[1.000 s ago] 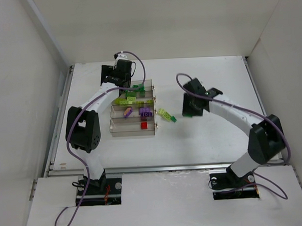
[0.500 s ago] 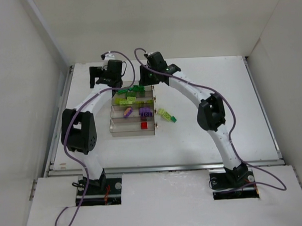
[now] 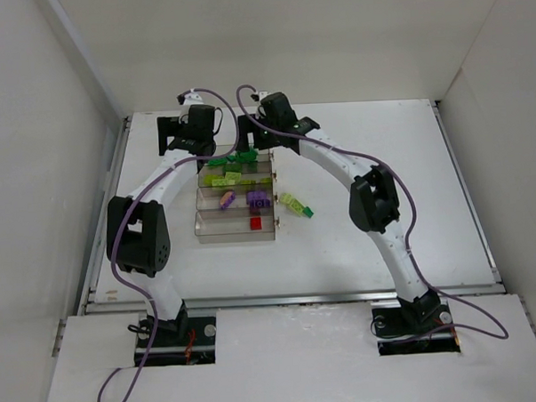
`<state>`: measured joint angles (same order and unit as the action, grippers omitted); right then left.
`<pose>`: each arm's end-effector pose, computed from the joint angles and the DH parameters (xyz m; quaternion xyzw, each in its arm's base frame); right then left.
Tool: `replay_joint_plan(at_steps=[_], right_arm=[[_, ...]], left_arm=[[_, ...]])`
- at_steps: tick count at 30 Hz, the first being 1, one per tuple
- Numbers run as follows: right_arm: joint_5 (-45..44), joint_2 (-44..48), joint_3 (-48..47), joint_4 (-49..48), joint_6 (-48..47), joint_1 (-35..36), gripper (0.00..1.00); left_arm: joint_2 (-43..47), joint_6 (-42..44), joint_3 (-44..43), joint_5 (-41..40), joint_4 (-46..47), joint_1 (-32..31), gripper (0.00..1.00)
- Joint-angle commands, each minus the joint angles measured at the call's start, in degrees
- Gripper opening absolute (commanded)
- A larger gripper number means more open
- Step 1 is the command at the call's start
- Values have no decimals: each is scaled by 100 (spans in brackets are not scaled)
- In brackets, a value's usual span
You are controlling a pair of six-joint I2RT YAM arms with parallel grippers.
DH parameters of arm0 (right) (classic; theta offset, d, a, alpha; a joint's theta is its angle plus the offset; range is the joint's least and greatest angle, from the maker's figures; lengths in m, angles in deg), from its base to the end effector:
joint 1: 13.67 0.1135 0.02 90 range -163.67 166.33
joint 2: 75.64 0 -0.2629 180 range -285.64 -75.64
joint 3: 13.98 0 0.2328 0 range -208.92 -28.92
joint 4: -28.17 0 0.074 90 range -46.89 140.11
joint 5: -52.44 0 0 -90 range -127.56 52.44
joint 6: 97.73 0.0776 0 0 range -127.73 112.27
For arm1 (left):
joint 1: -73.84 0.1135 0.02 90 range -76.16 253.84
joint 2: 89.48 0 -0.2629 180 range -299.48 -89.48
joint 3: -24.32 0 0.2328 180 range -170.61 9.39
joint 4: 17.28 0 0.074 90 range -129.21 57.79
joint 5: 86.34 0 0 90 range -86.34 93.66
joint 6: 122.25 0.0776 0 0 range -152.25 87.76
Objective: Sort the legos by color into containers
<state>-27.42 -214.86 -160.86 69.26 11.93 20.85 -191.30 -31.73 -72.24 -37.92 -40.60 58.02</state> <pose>0.4663 0.3373 0.2334 -0.1550 0.8644 0.2842 0.3848 0.4197 -0.0654 0.2863 -0.0652 0.8214 0.2389 0.5138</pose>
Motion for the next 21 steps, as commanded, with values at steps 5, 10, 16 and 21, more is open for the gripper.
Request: replay_joint_plan(at_steps=[5,10,16,21], right_arm=[[217,421,159,153,-199,2,100],[736,1693,1480,136,-488,-463,100],[-396,3532,3743,627,-1833,-526,100],[-459,4139,5370,1066,-2124,-526,84]], left_arm=[[198,-104,41,45,91,-27,100],[198,-104,41,98,38,-27,100],[84,-156,-11,203,-14,-27,100],[31,-157,-116,255,-14,-27,100]])
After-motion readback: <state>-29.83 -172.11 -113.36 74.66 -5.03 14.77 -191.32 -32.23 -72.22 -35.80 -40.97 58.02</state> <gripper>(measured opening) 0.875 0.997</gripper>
